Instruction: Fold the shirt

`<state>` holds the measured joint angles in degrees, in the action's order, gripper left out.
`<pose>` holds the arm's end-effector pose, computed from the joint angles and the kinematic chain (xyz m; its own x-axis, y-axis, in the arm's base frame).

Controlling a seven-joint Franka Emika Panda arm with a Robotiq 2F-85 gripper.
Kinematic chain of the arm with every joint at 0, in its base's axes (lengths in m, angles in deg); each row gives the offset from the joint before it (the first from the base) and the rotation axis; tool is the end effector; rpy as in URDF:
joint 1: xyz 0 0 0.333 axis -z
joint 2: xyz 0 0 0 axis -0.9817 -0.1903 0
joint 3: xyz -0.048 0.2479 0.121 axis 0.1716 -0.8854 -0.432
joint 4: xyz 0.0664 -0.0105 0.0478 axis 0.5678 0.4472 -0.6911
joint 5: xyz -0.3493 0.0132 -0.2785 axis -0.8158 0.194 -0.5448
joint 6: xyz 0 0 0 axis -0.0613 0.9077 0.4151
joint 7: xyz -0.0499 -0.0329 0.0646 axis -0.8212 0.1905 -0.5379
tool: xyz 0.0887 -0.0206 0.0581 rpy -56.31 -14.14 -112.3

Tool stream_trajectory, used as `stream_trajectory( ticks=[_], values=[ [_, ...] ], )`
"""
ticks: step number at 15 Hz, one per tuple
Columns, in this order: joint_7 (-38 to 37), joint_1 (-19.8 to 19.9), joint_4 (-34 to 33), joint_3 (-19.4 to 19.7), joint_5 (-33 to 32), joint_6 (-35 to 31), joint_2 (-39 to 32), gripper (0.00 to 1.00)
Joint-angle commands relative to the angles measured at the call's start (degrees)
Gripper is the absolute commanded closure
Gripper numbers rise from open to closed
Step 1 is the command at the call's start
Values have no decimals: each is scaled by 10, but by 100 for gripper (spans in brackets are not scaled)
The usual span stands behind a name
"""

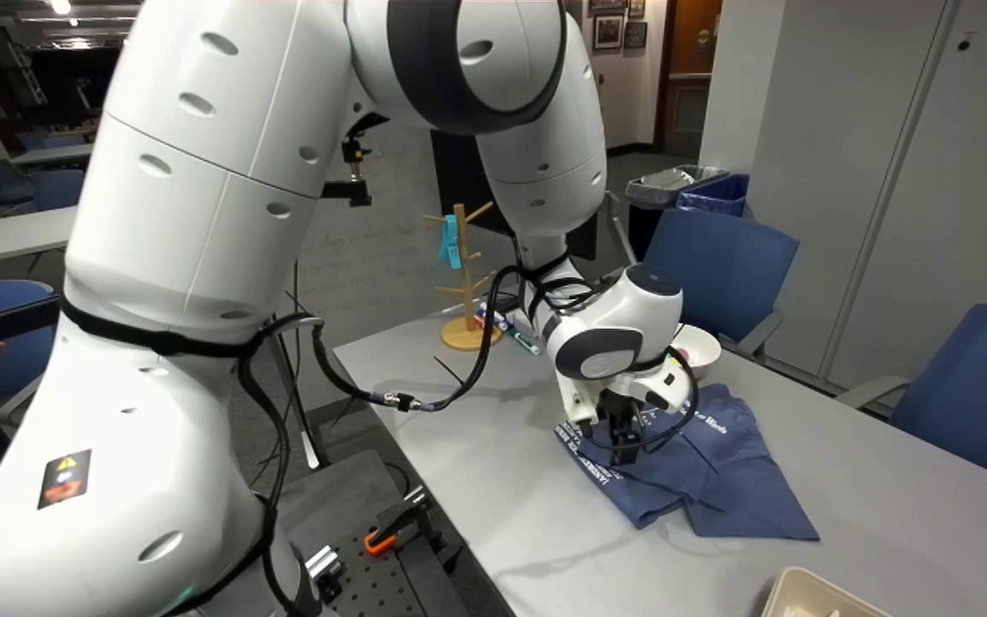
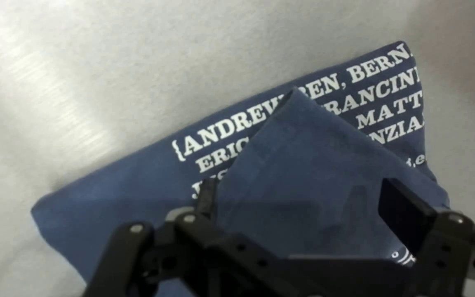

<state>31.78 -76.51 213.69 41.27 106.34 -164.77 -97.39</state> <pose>0.5319 0.0500 0.0322 0.8884 -0.4581 -0.0304 -0.4548 -0.8692 -0.1939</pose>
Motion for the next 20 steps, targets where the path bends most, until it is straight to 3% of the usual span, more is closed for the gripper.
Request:
stream_trajectory(
  ticks=[1, 5, 12, 16, 20],
  values=[
    [-43, -16, 17, -2, 26, -15, 8, 0],
    [-40, 4, 14, -31, 59, -21, -3, 0],
    [-3, 78, -1, -113, 168, -85, -41, 0],
    [-1, 125, -2, -163, 190, -108, -60, 0],
    [-12, 137, 8, -179, 182, -113, -62, 0]
  ],
)
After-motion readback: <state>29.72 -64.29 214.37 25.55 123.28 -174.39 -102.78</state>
